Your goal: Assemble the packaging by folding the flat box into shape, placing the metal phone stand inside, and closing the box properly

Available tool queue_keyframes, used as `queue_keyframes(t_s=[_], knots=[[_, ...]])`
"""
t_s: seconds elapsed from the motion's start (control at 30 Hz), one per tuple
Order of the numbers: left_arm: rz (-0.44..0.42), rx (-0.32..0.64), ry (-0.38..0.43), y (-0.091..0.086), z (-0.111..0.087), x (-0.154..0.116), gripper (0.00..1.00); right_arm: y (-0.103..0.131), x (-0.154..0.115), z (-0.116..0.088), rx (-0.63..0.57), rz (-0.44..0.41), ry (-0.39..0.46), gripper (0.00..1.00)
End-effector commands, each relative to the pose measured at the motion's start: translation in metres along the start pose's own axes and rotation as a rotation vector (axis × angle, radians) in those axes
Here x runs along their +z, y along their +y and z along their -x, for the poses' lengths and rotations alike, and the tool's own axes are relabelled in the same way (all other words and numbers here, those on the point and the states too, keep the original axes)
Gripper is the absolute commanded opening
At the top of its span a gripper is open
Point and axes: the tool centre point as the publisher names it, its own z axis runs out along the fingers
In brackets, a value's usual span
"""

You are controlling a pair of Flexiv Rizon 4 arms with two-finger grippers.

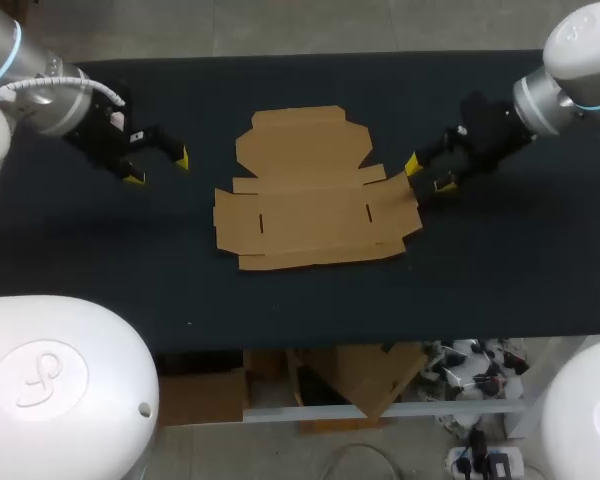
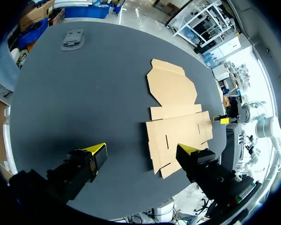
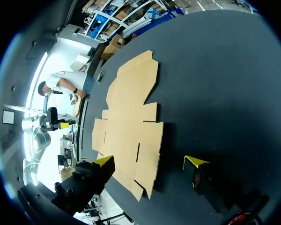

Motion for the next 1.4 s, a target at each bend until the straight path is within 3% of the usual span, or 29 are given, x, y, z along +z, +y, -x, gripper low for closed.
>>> queue_keyframes(t_s=[0.03,0.37,0.5,0.67,0.93,1.07,1.2,1.4], knots=[[0.02,0.015,0.005,-0.013,-0.007,0.002,1.0,0.002,0.0,-0.001,0.01,0.001,0.011,1.0],[0.028,0.043,0.013,-0.017,-0.011,0.006,1.0,0.009,0.027,-0.002,0.109,-0.085,-0.001,1.0],[0.032,0.048,0.016,-0.016,-0.011,0.008,1.0,0.011,0.032,0.0,0.121,-0.089,0.01,0.91],[0.033,0.05,0.023,-0.013,-0.01,0.009,1.0,0.015,0.041,0.004,0.118,-0.09,0.039,0.64],[0.029,0.039,0.023,-0.008,-0.005,0.008,1.0,0.016,0.053,0.001,0.111,-0.1,0.066,0.4],[0.031,0.035,0.024,-0.007,-0.004,0.009,1.0,0.015,0.058,-0.002,0.106,-0.105,0.069,0.33],[0.033,0.031,0.025,-0.006,-0.002,0.01,1.0,0.013,0.06,-0.002,0.106,-0.107,0.074,0.0],[0.031,0.023,0.025,-0.002,0.0,0.008,1.0,0.003,0.06,-0.006,0.099,-0.097,0.086,0.0]])
